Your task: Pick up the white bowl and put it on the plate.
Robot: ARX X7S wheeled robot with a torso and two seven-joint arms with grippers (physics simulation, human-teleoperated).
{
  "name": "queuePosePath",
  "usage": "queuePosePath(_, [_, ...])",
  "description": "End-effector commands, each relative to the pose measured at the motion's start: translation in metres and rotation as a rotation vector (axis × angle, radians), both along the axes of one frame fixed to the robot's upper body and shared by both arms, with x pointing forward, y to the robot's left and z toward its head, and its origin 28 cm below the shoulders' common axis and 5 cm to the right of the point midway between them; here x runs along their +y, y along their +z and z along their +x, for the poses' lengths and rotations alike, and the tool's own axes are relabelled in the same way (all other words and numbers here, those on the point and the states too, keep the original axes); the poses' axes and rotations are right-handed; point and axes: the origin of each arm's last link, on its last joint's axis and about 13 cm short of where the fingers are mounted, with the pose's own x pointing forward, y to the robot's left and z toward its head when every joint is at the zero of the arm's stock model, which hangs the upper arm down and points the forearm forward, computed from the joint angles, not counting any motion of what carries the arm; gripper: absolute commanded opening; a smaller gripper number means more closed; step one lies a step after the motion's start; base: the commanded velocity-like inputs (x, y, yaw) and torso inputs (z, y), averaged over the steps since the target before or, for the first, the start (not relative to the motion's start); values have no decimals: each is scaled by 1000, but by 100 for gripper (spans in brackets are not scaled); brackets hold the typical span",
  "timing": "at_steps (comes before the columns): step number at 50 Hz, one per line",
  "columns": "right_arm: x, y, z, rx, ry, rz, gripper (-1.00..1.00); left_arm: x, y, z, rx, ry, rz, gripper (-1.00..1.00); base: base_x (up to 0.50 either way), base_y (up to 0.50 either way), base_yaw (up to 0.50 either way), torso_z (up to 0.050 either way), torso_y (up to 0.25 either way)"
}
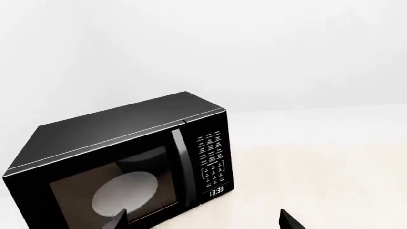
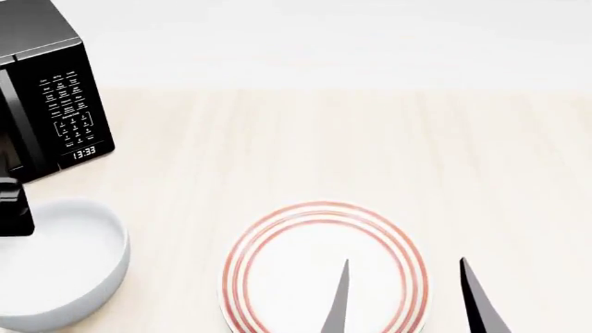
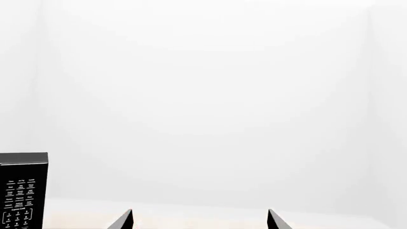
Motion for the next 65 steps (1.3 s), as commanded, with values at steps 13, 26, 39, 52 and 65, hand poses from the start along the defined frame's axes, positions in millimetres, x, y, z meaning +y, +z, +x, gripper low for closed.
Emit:
queuePosePath(13, [-1, -1, 2, -2, -8, -16, 100, 32, -31, 30, 144, 119, -74, 100, 0, 0, 0, 0, 0])
queuePosePath(26, [0, -2, 2, 2, -1, -19, 100, 38, -44, 35, 202, 125, -96, 100, 0, 0, 0, 0, 0])
queuePosePath(39, [0, -3, 2, 4, 6, -22, 100, 41, -54, 37, 240, 124, -95, 100, 0, 0, 0, 0, 0])
queuePosePath(52, [1, -4, 2, 6, 9, -26, 100, 48, -69, 42, 292, 123, -110, 100, 0, 0, 0, 0, 0])
queuePosePath(65, [1, -5, 3, 7, 11, -27, 100, 48, -74, 47, 306, 121, -125, 100, 0, 0, 0, 0, 0])
